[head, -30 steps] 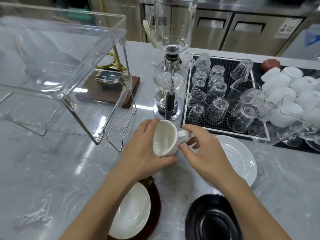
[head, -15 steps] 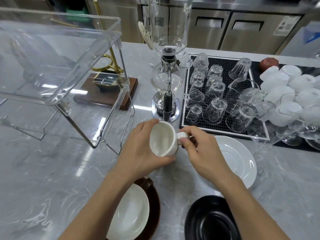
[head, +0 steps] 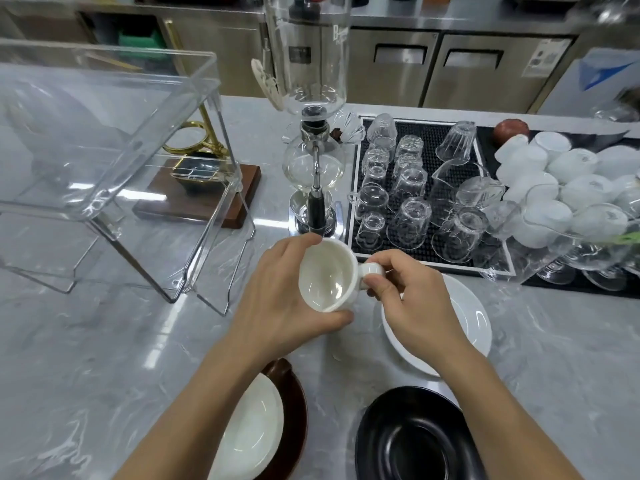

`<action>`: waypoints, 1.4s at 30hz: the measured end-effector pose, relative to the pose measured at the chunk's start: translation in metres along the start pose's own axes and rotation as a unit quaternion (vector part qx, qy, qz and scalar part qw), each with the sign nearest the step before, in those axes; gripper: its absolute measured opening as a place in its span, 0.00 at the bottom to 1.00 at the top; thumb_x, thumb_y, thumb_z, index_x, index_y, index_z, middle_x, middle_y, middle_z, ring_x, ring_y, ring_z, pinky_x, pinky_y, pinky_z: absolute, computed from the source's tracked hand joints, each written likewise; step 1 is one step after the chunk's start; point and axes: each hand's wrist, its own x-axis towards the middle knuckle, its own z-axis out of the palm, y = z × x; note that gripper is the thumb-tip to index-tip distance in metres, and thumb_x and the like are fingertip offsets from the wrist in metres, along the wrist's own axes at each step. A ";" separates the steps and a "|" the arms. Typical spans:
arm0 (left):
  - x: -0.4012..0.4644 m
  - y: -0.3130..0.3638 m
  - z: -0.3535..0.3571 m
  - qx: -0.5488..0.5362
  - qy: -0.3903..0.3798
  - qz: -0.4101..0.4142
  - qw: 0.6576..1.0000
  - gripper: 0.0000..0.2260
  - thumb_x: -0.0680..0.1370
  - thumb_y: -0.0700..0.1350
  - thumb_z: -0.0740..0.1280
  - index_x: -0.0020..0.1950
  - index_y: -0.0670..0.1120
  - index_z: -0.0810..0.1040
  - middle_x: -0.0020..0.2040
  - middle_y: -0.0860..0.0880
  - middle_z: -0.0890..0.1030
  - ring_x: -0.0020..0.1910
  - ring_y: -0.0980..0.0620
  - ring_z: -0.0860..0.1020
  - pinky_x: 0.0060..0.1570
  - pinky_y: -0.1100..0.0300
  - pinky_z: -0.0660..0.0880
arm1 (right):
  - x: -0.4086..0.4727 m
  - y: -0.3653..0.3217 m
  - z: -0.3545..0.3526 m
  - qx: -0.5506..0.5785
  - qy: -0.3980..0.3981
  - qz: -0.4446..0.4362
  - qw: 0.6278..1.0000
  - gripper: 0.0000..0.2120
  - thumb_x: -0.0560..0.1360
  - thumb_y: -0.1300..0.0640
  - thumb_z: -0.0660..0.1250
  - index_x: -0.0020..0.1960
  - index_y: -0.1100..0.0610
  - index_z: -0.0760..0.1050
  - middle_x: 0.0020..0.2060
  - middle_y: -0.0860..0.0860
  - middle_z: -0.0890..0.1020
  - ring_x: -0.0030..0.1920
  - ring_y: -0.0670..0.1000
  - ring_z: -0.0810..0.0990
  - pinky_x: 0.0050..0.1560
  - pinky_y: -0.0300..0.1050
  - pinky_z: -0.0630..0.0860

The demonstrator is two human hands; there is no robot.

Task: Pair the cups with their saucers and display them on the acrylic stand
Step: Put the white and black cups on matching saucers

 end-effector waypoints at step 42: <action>0.037 0.054 0.096 -0.216 -0.182 -0.053 0.958 0.37 0.54 0.39 0.85 0.62 0.50 0.82 0.56 0.51 0.86 0.57 0.52 0.83 0.60 0.53 0.81 | -0.055 0.090 -0.104 0.082 0.110 0.089 0.987 0.18 0.76 0.68 0.70 0.46 0.44 0.81 0.39 0.43 0.87 0.42 0.42 0.86 0.45 0.36 0.79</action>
